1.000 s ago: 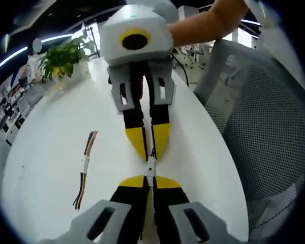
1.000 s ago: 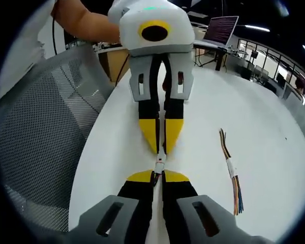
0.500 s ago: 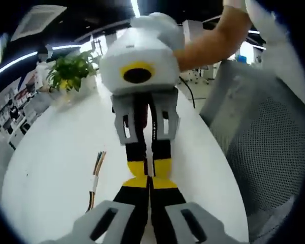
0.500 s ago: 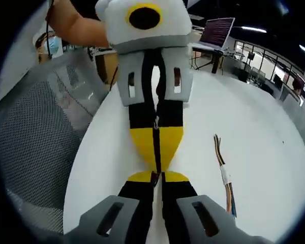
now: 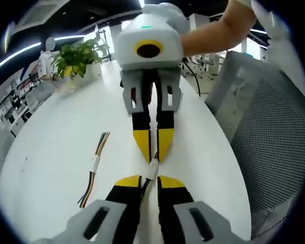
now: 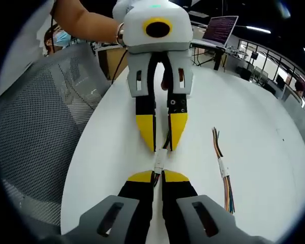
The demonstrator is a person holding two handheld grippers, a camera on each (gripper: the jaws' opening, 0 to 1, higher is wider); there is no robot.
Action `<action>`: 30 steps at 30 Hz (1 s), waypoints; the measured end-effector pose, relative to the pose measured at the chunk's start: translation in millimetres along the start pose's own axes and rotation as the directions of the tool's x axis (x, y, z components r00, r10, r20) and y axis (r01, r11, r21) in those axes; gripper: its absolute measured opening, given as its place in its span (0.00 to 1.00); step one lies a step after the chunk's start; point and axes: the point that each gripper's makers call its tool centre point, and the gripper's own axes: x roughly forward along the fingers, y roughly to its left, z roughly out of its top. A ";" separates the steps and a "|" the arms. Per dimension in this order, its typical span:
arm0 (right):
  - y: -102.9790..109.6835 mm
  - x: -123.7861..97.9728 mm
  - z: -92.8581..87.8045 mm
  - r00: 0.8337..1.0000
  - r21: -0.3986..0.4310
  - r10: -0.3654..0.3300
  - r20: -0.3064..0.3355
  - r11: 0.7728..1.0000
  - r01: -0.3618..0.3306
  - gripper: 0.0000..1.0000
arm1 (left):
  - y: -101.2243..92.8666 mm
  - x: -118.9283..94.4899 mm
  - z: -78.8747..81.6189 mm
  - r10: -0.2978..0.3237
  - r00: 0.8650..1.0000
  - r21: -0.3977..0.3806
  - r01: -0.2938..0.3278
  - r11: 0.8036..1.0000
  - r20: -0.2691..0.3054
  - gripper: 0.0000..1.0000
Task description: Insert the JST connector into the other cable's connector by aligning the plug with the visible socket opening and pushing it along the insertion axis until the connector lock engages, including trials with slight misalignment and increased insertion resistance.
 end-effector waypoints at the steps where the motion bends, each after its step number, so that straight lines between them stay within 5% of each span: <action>1: -1.4 -1.1 0.4 1.000 0.002 0.002 0.004 1.000 -0.002 0.01 | 1.0 1.1 -1.4 0.002 1.000 -0.005 -0.002 1.000 0.001 0.07; 30: -58.2 -2.9 -12.5 1.000 -0.024 0.016 -0.016 1.000 -0.017 0.02 | 58.4 27.0 -9.5 0.053 0.998 -0.043 -0.052 0.998 0.014 0.02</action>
